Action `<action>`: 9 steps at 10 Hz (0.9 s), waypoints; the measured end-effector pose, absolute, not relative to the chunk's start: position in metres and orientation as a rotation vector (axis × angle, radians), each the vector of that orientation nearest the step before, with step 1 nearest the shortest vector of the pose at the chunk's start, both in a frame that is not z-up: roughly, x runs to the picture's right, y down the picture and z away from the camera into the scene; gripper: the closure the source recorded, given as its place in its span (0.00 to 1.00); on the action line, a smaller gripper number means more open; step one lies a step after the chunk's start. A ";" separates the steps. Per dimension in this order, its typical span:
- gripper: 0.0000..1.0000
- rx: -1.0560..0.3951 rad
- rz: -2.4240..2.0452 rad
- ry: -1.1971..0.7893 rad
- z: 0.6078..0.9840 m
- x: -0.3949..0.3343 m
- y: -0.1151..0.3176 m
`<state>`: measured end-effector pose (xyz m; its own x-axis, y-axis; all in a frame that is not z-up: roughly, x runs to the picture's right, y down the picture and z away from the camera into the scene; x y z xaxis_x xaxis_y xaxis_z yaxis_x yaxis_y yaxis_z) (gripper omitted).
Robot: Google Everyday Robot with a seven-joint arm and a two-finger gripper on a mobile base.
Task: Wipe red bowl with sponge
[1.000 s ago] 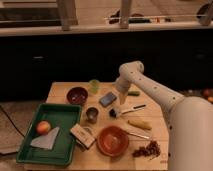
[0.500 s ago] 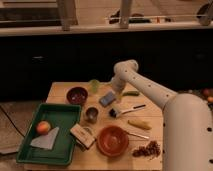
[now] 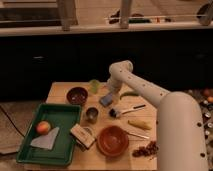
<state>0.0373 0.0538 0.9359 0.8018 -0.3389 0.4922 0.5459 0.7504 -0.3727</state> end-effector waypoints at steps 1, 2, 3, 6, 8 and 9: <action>0.20 -0.550 -0.500 -0.418 0.939 0.038 0.060; 0.20 -0.555 -0.501 -0.423 0.941 0.035 0.062; 0.20 -0.564 -0.502 -0.427 0.943 0.033 0.064; 0.20 -0.595 -0.489 -0.434 0.952 0.035 0.073; 0.20 -0.608 -0.485 -0.444 0.959 0.031 0.076; 0.20 -0.615 -0.482 -0.446 0.962 0.032 0.077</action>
